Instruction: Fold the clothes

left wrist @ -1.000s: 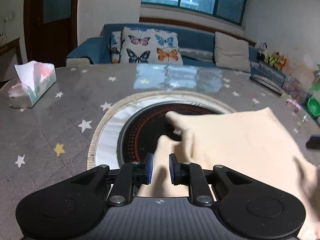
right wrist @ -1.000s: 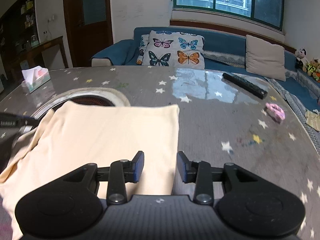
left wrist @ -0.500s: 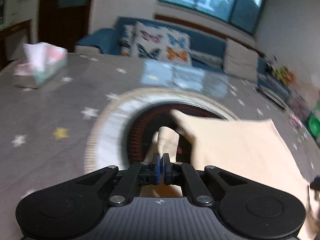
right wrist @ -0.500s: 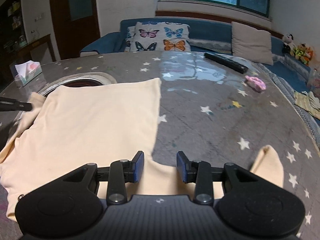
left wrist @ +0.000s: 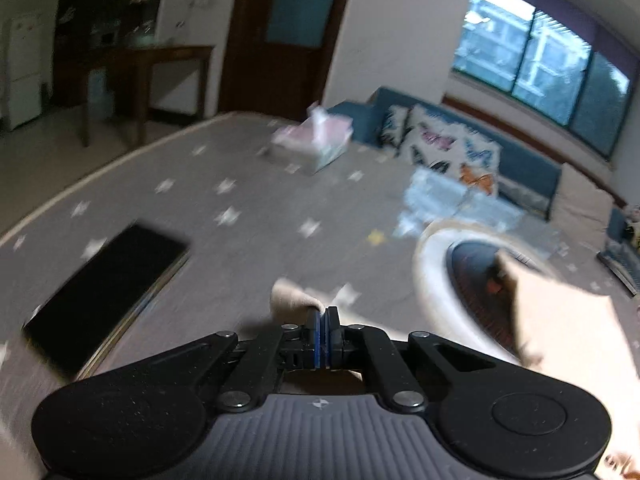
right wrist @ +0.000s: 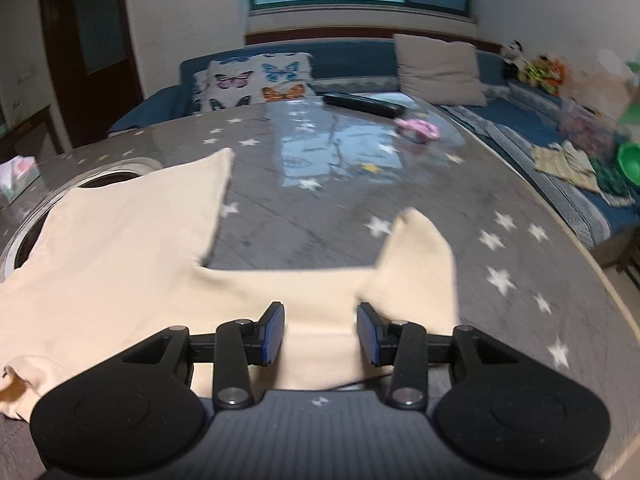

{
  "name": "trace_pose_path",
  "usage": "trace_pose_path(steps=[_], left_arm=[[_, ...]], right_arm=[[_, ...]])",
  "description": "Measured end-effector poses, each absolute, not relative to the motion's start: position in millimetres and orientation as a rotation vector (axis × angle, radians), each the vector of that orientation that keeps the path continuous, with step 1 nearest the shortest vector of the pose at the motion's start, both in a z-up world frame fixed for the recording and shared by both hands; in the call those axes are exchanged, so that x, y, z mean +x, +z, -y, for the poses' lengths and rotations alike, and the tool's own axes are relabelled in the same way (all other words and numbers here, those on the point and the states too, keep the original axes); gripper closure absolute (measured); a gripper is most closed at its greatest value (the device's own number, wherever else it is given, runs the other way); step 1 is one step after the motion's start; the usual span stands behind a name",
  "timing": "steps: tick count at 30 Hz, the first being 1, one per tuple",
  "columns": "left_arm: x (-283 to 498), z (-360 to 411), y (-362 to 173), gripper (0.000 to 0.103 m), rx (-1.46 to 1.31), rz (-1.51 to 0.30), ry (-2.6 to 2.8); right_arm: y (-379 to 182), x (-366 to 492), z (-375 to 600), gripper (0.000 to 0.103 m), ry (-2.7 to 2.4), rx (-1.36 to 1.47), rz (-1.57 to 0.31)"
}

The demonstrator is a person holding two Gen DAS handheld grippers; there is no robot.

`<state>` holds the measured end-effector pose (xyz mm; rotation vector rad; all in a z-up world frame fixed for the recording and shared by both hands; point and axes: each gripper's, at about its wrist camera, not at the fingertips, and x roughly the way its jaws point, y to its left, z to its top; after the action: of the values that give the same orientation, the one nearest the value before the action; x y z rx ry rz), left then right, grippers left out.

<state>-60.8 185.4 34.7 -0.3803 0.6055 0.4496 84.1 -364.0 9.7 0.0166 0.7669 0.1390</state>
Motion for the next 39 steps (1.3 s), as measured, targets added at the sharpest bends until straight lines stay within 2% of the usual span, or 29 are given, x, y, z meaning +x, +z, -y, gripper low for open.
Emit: trace_pose_path(steps=[10,16,23,27,33,39], left_arm=[[-84,-192,22,0.101,-0.396,-0.654,0.536],[-88,-192,22,0.101,-0.378,-0.682,0.556],[-93,-192,21,0.094,-0.354,-0.710,0.580],[-94,-189,33,0.081,-0.332,-0.677,0.600],[-90,-182,48,0.081,-0.332,-0.642,0.570],[-61,-148,55,0.081,-0.305,-0.649,0.356]], right_arm=[[4,69,404,0.060,-0.005,0.031,-0.756],[-2,82,411,0.050,-0.029,0.020,-0.751],[9,85,409,0.050,-0.036,-0.030,-0.726],[21,82,389,0.050,0.106,-0.028,-0.716],[14,88,337,0.053,0.344,-0.040,-0.766],[16,91,290,0.060,0.459,-0.108,-0.752]])
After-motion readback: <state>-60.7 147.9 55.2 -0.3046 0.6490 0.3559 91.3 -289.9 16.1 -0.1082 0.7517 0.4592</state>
